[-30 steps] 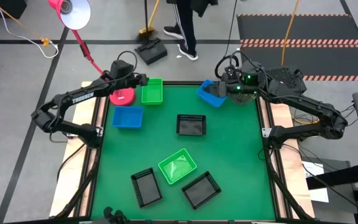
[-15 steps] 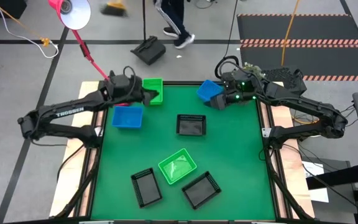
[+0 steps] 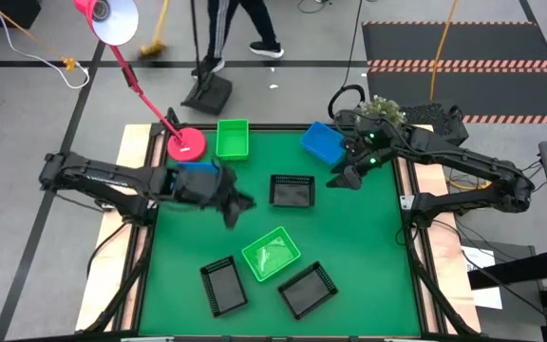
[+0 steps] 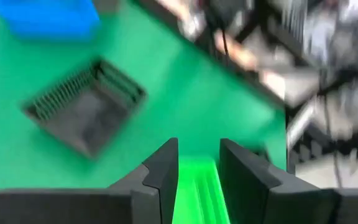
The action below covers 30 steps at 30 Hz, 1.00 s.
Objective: Stack baskets by color
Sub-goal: Stack the bottom left black bin on the top black bin
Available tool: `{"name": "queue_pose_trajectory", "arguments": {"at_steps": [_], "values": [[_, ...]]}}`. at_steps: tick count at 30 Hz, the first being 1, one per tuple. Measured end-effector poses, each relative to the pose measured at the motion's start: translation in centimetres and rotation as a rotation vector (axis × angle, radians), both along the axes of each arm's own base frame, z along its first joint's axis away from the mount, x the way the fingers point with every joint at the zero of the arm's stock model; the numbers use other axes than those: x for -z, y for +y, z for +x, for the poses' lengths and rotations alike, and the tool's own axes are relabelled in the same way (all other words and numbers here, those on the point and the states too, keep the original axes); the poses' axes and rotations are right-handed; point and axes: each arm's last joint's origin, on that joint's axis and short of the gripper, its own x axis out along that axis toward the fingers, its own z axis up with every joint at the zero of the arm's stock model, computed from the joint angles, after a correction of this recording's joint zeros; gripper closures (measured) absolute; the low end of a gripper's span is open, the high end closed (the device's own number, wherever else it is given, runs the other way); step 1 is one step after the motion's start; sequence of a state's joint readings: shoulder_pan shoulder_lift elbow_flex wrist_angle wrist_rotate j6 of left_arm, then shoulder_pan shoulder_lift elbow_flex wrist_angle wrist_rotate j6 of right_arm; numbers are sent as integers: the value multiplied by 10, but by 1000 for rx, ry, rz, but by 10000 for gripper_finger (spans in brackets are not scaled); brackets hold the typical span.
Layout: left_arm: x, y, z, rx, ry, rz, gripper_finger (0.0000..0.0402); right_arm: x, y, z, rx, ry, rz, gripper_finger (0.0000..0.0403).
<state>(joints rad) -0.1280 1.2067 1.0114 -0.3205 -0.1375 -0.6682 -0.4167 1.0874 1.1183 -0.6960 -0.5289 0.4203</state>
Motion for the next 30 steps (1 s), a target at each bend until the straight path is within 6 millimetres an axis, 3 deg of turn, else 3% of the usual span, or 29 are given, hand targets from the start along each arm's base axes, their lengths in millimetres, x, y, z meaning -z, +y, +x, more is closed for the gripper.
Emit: {"name": "queue_pose_trajectory", "arguments": {"at_steps": [7, 12, 16, 23, 30], "values": [[16, -60, -2, 124, 333, -40, 273, -5, 11, -11, -59, -5, -41, 9], [40, -101, -9, 148, 488, -85, 214, -8, 15, -16, -88, -22, -75, 9], [54, -123, -21, 171, 585, -26, 162, -11, 17, -19, -89, -38, -85, 9], [76, -125, -31, 207, 680, 107, 154, -15, 18, -24, -85, -57, -97, 9], [105, -114, -27, 237, 680, 19, 208, -16, 19, -26, -84, -63, -101, 9]]}}
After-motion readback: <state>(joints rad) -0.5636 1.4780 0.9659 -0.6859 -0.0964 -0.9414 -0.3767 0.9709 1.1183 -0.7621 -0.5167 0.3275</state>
